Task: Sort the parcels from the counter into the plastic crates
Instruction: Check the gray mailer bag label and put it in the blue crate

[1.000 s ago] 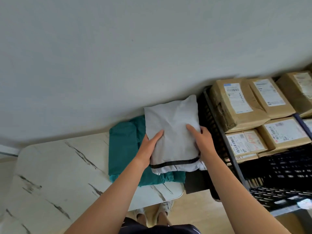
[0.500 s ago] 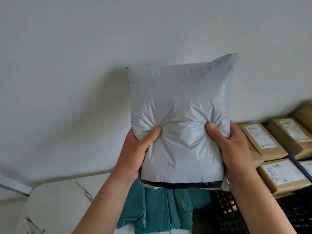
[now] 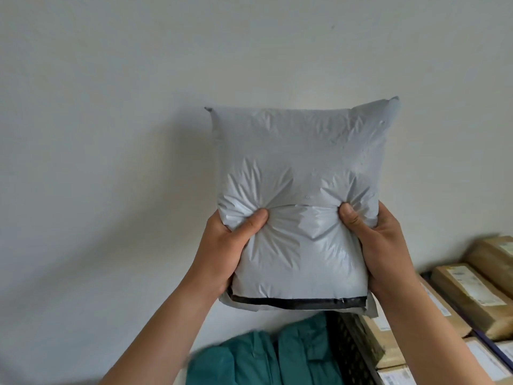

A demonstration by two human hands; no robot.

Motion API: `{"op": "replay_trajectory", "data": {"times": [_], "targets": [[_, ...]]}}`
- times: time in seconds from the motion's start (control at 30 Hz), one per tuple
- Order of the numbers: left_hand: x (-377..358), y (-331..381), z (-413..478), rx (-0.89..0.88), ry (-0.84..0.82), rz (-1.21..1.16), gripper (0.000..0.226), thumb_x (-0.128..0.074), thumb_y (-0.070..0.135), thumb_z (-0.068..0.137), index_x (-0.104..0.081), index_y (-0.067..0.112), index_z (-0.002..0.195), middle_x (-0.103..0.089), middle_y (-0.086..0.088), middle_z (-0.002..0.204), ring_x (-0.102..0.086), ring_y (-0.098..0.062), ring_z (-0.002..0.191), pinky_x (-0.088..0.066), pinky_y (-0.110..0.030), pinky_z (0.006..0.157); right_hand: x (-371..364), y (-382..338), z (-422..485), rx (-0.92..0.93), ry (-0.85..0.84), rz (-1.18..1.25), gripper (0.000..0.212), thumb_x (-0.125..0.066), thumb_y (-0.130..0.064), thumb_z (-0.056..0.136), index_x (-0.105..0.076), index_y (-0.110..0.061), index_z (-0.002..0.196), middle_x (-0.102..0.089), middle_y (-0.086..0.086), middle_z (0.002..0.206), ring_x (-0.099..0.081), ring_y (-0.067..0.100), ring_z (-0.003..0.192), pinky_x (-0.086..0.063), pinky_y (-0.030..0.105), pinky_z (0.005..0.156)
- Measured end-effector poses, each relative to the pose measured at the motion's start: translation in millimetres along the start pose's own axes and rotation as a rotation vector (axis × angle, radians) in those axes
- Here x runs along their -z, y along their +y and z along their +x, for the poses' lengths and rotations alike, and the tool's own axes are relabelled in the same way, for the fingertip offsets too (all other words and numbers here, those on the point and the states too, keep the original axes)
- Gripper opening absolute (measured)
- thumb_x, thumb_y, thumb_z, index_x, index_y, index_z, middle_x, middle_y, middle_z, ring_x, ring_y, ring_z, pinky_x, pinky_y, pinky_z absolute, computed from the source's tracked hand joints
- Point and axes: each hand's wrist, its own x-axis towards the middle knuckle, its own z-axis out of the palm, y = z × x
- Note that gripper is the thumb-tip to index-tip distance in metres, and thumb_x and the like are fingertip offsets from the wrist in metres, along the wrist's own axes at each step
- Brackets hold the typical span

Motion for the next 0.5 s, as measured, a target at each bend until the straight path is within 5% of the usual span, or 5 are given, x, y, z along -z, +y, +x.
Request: {"op": "replay_trajectory", "data": {"times": [0.1, 0.23, 0.33, 0.43, 0.5], "targets": [[-10, 19, 9, -0.036, 0.025, 0.019, 0.026, -0.076, 0.020, 0.092, -0.073, 0.017, 0.118, -0.080, 0.000, 0.113, -0.076, -0.020, 0.108, -0.056, -0.045, 0.103, -3, -21, 12, 0.057, -0.003, -0.075, 0.042, -0.075, -0.040, 0.082, -0.069, -0.023, 0.120, -0.079, -0.003, 0.110, -0.076, 0.019, 0.103, -0.059, 0.039, 0.091], [-27, 42, 16, -0.099, 0.099, 0.020, 0.025, -0.079, 0.022, 0.092, -0.074, 0.018, 0.117, -0.081, 0.002, 0.109, -0.077, -0.017, 0.104, -0.057, -0.045, 0.101, 2, -51, 14, 0.166, 0.148, -0.366, 0.076, -0.079, -0.051, 0.080, -0.040, -0.037, 0.144, -0.062, -0.008, 0.128, -0.066, 0.003, 0.105, -0.053, 0.024, 0.083], [-41, 59, 16, -0.251, 0.215, 0.059, 0.017, -0.079, 0.026, 0.092, -0.076, 0.018, 0.107, -0.081, 0.006, 0.101, -0.077, -0.012, 0.098, -0.059, -0.039, 0.094, 5, -77, -8, 0.380, 0.229, -0.519, 0.072, -0.070, -0.064, 0.077, -0.037, -0.047, 0.138, -0.055, -0.017, 0.124, -0.062, 0.002, 0.108, -0.050, 0.020, 0.084], [-65, 77, 8, -0.430, 0.261, 0.147, 0.017, -0.077, 0.031, 0.096, -0.074, 0.020, 0.108, -0.080, 0.013, 0.096, -0.075, -0.003, 0.093, -0.061, -0.029, 0.084, -5, -103, -36, 0.356, 0.000, -0.440, 0.077, -0.062, -0.086, 0.073, -0.034, -0.061, 0.141, -0.054, -0.033, 0.132, -0.060, -0.008, 0.119, -0.054, 0.021, 0.087], [-84, 82, -1, -0.521, 0.095, 0.244, 0.025, -0.073, 0.035, 0.098, -0.068, 0.027, 0.121, -0.078, 0.014, 0.101, -0.075, -0.006, 0.094, -0.061, -0.030, 0.079, -14, -115, -44, 0.316, -0.129, -0.374, 0.094, -0.062, -0.094, 0.062, -0.028, -0.068, 0.146, -0.046, -0.044, 0.141, -0.052, -0.016, 0.128, -0.052, 0.020, 0.095]]}}
